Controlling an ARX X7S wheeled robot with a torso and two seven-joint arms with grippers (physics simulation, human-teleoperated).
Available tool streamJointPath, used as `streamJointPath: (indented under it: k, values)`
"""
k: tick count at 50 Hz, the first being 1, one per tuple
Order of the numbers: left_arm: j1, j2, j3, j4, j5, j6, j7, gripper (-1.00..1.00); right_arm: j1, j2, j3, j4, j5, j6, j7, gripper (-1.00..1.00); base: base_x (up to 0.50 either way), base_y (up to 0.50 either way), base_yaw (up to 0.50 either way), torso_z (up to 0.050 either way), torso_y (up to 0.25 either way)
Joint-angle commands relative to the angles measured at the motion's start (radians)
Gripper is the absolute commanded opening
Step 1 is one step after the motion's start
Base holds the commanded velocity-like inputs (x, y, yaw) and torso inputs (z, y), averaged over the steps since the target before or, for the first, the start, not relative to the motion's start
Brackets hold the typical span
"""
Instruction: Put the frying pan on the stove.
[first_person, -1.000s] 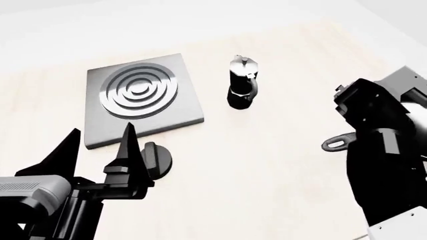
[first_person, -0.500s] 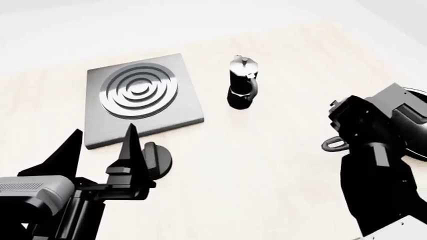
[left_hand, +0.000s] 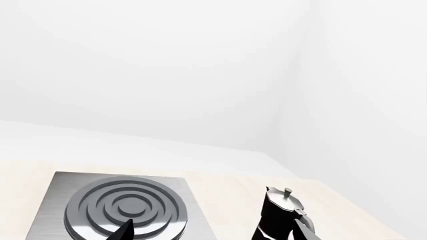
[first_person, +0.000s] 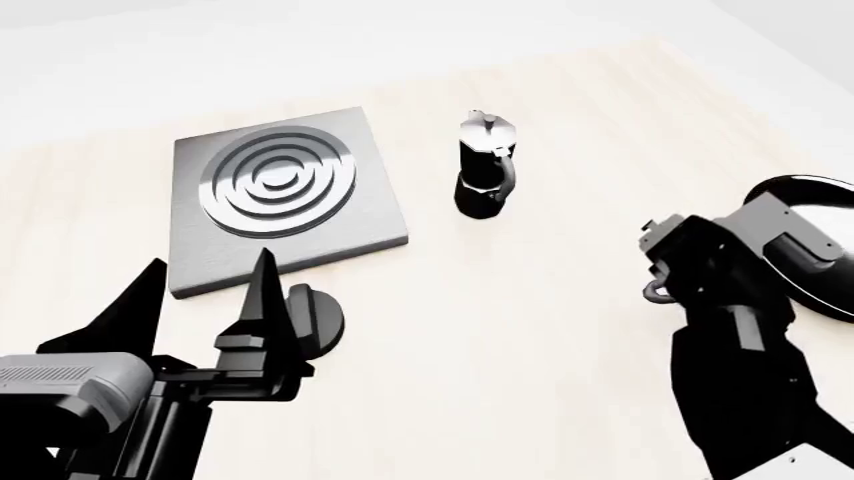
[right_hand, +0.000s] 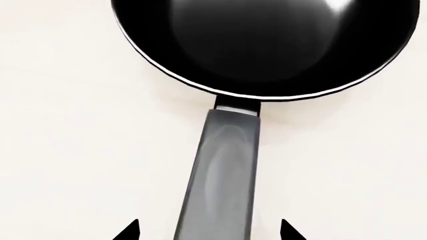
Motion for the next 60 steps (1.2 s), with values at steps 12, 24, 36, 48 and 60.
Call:
streamJointPath:
  k: [12,24,36,48,60]
  values:
    - [-0.002,0.004,0.002,-0.003,0.0,-0.006,0.003,1.0,-0.029,-0.008,0.012,0.001,-0.021,-0.014,-0.055,1.0,0.0,0.0,0.0,0.0,0.0]
    - [0.001,0.005,0.001,-0.006,0.001,-0.002,0.006,1.0,-0.041,-0.01,0.029,0.001,-0.022,-0.026,-0.077,-1.0,0.0,0.0,0.0,0.0,0.0]
    - [0.001,0.007,0.002,-0.006,0.001,-0.004,0.007,1.0,-0.05,-0.011,0.025,0.001,-0.038,-0.043,-0.094,-1.0,0.0,0.0,0.0,0.0,0.0]
    - [0.002,0.006,0.001,-0.002,0.001,-0.005,0.005,1.0,-0.015,-0.003,-0.022,-0.008,-0.067,-0.067,-0.185,-1.0,0.0,0.0,0.0,0.0,0.0]
    - [0.001,0.007,0.001,0.007,0.0,-0.007,0.005,1.0,-0.012,-0.063,-0.071,-0.322,-0.095,0.166,-0.22,-1.0,0.0,0.0,0.0,0.0,0.0]
